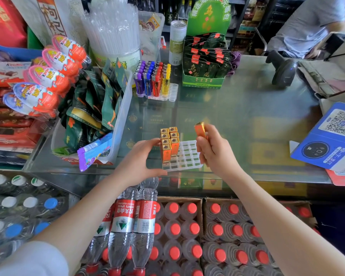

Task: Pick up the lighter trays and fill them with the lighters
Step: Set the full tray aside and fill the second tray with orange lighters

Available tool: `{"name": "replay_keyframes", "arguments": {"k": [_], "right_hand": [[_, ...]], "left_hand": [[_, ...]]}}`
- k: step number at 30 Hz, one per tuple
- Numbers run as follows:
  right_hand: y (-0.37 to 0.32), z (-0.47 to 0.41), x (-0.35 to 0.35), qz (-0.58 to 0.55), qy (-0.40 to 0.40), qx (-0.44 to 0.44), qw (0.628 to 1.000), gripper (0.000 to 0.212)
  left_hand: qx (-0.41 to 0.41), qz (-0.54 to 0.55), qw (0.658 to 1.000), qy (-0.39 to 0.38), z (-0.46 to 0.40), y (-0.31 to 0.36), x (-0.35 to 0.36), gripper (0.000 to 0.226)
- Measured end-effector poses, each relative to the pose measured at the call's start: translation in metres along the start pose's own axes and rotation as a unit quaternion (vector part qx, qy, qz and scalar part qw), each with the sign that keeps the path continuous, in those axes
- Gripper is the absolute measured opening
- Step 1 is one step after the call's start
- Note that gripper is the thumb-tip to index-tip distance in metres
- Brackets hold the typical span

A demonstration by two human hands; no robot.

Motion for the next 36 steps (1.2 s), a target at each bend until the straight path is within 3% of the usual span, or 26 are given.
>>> {"name": "replay_keyframes", "arguments": {"k": [6, 10, 12, 15, 18, 23, 27, 29, 33, 36], "right_hand": [[-0.005, 0.0, -0.001, 0.07, -0.072, -0.002, 0.995, 0.011], [-0.008, 0.004, 0.004, -0.07, -0.068, 0.039, 0.994, 0.009], [-0.009, 0.006, 0.008, -0.159, -0.065, 0.042, 0.984, 0.018], [-0.008, 0.013, 0.019, -0.187, -0.054, 0.052, 0.98, 0.028], [-0.007, 0.018, 0.027, -0.13, -0.029, 0.04, 0.99, 0.033], [-0.009, 0.018, 0.026, 0.03, 0.011, -0.061, 0.998, 0.016], [-0.016, 0.014, 0.034, 0.22, 0.076, -0.162, 0.959, 0.021], [-0.02, 0.013, 0.035, 0.282, 0.116, -0.171, 0.937, 0.027], [-0.021, 0.009, 0.03, 0.269, 0.149, -0.193, 0.932, 0.043], [-0.019, 0.006, 0.032, 0.277, 0.13, -0.25, 0.919, 0.033]], "left_hand": [[0.002, -0.003, 1.0, -0.003, -0.001, -0.002, 0.001, 0.079], [0.003, -0.005, 1.0, -0.002, -0.001, -0.001, 0.001, 0.078], [0.001, -0.005, 1.0, -0.004, -0.001, -0.001, 0.001, 0.077], [-0.006, -0.009, 1.0, -0.006, -0.001, -0.002, 0.001, 0.079], [-0.003, -0.013, 1.0, -0.007, -0.001, -0.003, 0.002, 0.081], [-0.005, -0.011, 1.0, -0.007, -0.001, -0.002, 0.002, 0.082], [-0.021, -0.012, 1.0, -0.003, -0.001, -0.002, 0.003, 0.081], [-0.023, -0.01, 1.0, 0.003, -0.002, 0.0, 0.002, 0.08], [-0.025, -0.01, 1.0, 0.007, -0.003, 0.001, 0.0, 0.079], [-0.03, -0.013, 0.999, 0.003, -0.003, 0.001, 0.001, 0.08]]}}
Point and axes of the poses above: each hand's wrist, its own z-axis away from the middle knuckle, its own x-axis out of the palm, y = z × x, the point moved 1 cm from there along -z, towards the middle knuckle, and after that the axes turned 8 degrees about x, right-handed, at the moved point
